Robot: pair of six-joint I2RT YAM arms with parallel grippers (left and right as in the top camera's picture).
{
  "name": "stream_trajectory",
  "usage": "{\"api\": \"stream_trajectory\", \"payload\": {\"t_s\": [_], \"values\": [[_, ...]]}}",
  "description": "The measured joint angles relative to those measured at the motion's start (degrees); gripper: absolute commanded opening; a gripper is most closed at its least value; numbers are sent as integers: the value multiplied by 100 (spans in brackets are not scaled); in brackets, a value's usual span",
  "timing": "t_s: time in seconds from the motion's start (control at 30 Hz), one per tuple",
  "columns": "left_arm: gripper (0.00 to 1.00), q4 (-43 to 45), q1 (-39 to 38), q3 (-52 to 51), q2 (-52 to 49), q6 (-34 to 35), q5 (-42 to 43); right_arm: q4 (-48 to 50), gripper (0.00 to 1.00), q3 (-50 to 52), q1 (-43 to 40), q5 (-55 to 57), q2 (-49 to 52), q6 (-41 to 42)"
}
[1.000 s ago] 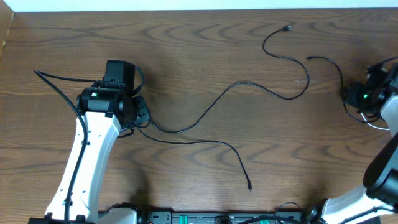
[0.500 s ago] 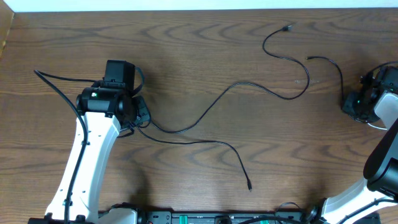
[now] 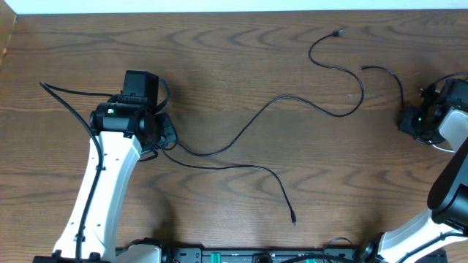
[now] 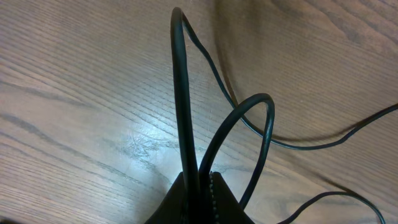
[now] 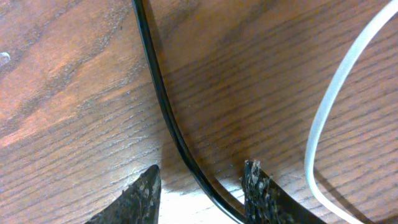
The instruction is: Untangle cables
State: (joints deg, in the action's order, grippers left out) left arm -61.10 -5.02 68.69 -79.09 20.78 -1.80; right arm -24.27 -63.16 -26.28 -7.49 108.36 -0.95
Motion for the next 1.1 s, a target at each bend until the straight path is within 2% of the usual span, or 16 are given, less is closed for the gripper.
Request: {"api": "stream_trajectory", "payload": {"t_s": [0.07, 0.1, 0.17, 0.2, 0.23, 0.43, 0.57, 0.67, 0.73, 0.8, 0.83, 0.9, 0.93, 1.0, 1.07, 1.1], "values": [[7, 0, 0, 0, 0, 0, 0, 149, 36, 74, 0, -2, 0, 0], [7, 0, 0, 0, 0, 0, 0, 243, 31, 114, 0, -4, -7, -2], [8, 0, 0, 0, 0, 0, 0, 424, 15, 201, 0, -2, -17, -20], [7, 0, 0, 0, 0, 0, 0, 461, 4, 236, -2, -7, -31, -26], [7, 0, 0, 0, 0, 0, 0, 470, 1, 256, -2, -2, -39, -28], [8, 2, 0, 0, 0, 0, 0, 452, 1, 271, 0, -28, -131, 50], [7, 0, 0, 0, 0, 0, 0, 557, 1, -55, -146, 177, -1355, 516], [8, 0, 0, 0, 0, 0, 0, 535, 1, -269, -632, 1185, -2514, 1261], [7, 4, 0, 0, 0, 0, 0, 306, 1, -326, -927, 1731, -2747, 1543], [8, 2, 0, 0, 0, 0, 0, 87, 12, -310, -1180, 1899, -2643, 1891], [7, -2, 0, 0, 0, 0, 0, 96, 13, -308, -1233, 1803, -2566, 1954], [7, 0, 0, 0, 0, 0, 2, 407, 25, -299, -1248, 955, -2249, 1934], [7, 2, 0, 0, 0, 0, 0, 647, 27, -297, -1165, 155, -1965, 1670], [7, 2, 0, 0, 0, 0, 0, 730, 28, -295, -953, -651, -1591, 1270], [7, 2, 0, 0, 0, 0, 0, 398, 40, -326, -546, -1099, -1215, 933], [8, 0, 0, 0, 0, 0, 0, 166, 40, -424, -385, -1185, -1093, 776]]}}
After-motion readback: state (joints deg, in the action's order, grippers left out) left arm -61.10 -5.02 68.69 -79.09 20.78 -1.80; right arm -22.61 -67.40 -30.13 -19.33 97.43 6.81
